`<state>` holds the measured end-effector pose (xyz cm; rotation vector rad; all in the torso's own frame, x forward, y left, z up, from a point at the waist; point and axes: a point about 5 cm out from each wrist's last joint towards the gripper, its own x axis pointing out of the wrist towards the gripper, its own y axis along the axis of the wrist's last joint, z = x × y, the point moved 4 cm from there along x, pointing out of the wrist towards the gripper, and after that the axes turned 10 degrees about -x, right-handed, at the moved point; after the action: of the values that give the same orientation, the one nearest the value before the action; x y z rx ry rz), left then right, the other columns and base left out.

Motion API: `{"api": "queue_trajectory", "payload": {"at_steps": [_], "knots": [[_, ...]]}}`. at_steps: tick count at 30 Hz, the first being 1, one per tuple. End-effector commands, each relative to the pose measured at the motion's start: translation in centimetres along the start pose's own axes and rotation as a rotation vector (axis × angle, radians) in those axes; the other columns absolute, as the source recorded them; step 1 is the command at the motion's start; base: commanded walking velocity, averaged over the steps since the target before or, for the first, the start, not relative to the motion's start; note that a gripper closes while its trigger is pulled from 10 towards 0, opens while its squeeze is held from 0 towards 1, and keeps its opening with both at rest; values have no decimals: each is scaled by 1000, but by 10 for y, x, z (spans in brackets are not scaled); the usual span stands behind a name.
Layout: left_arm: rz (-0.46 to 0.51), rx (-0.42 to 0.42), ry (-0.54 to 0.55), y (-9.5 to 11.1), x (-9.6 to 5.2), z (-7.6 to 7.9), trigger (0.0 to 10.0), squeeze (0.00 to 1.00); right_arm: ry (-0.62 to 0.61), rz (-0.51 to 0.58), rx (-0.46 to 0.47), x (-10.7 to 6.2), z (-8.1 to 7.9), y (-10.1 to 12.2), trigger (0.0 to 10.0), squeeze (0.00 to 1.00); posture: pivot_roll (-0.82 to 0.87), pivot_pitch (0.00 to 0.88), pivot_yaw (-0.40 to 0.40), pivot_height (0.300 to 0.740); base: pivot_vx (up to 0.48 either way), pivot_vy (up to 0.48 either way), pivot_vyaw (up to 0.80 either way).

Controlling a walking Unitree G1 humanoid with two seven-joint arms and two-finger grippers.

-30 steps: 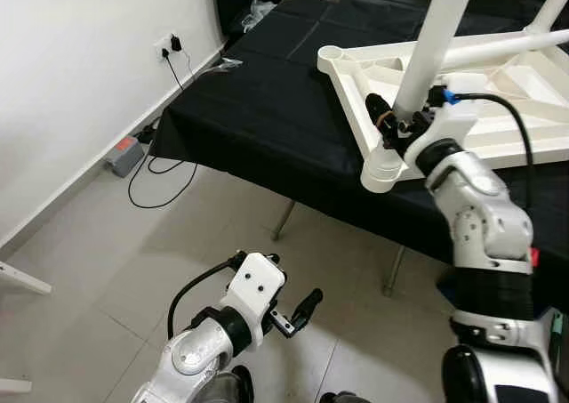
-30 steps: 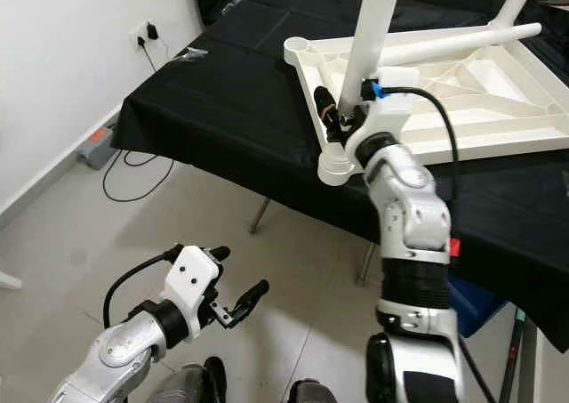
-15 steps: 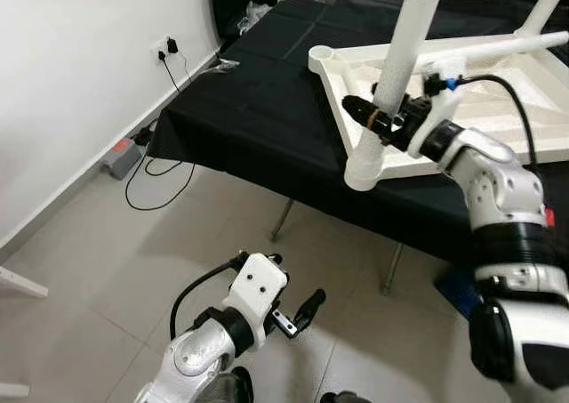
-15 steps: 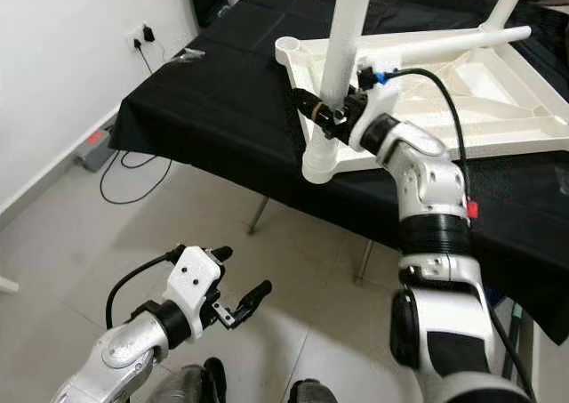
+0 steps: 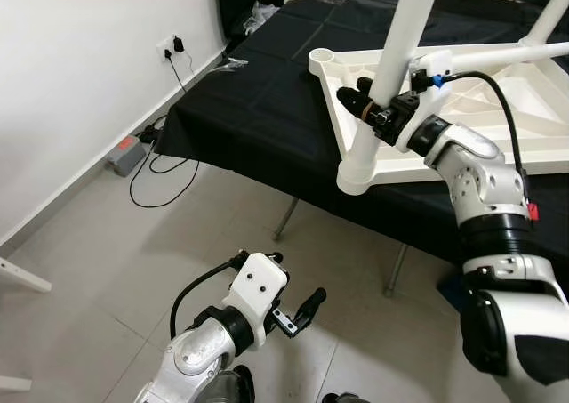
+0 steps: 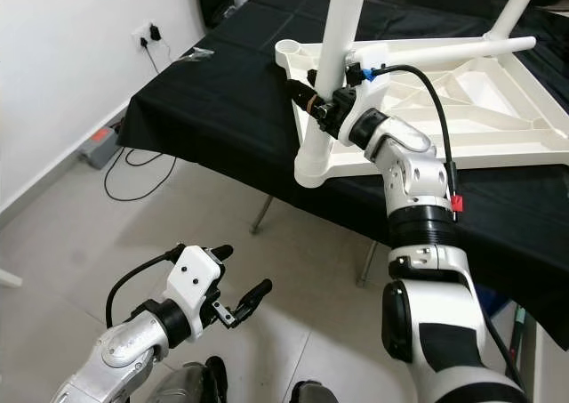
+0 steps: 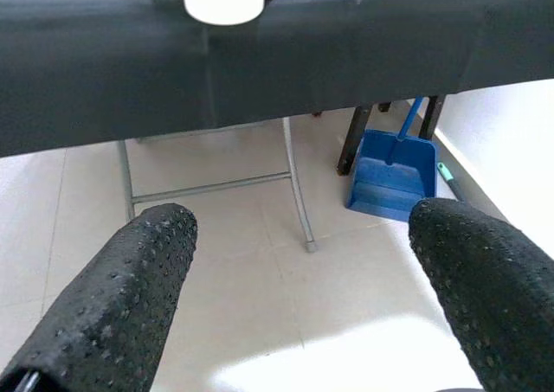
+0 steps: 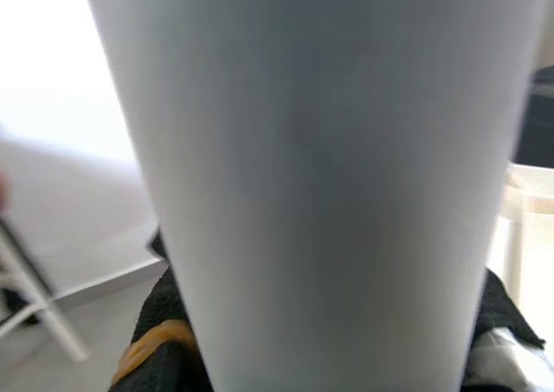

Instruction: Building children table

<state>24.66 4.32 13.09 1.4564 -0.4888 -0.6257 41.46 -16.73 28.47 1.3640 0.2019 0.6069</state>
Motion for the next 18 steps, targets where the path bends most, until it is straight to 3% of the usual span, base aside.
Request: {"api": "queue_trajectory", "payload": {"at_steps": [1, 3, 4, 6, 12, 13, 15, 17, 18], "knots": [[-23, -9, 0, -7, -1, 0, 10000, 0, -99, -39, 25, -8, 8, -14, 0, 0, 158, 182, -22, 740, 0, 0, 0], [-24, -8, 2, -8, -1, -1, 10000, 0, -196, -71, 15, -15, 12, -19, 0, 0, 155, 181, -18, 740, 0, 0, 0], [-24, -6, 3, -7, -1, -1, 10000, 0, -328, -112, -12, -22, 17, -26, 0, 0, 153, 185, -16, 740, 0, 0, 0], [-24, -6, 3, -7, -1, -1, 10000, 0, -328, -112, -12, -22, 17, -26, 0, 0, 153, 185, -16, 740, 0, 0, 0], [-22, 2, 1, -6, 0, -1, 10000, 0, -704, -203, -73, -45, 23, -25, 0, 0, 148, 194, -20, 740, 0, 0, 0], [-22, 2, 1, -6, 0, -1, 10000, 0, -704, -203, -73, -45, 23, -25, 0, 0, 148, 194, -20, 740, 0, 0, 0], [-21, 2, 2, -6, 0, -2, 10000, 0, -845, -212, -55, -53, 24, -23, 0, 0, 149, 196, -19, 740, 0, 0, 0], [-21, 2, 2, -6, 0, -2, 10000, 0, -845, -212, -55, -53, 24, -23, 0, 0, 149, 196, -19, 740, 0, 0, 0], [-21, 2, 2, -6, 0, -2, 10000, 0, -919, -215, -45, -56, 25, -22, 0, 0, 149, 196, -19, 740, 0, 0, 0]]}}
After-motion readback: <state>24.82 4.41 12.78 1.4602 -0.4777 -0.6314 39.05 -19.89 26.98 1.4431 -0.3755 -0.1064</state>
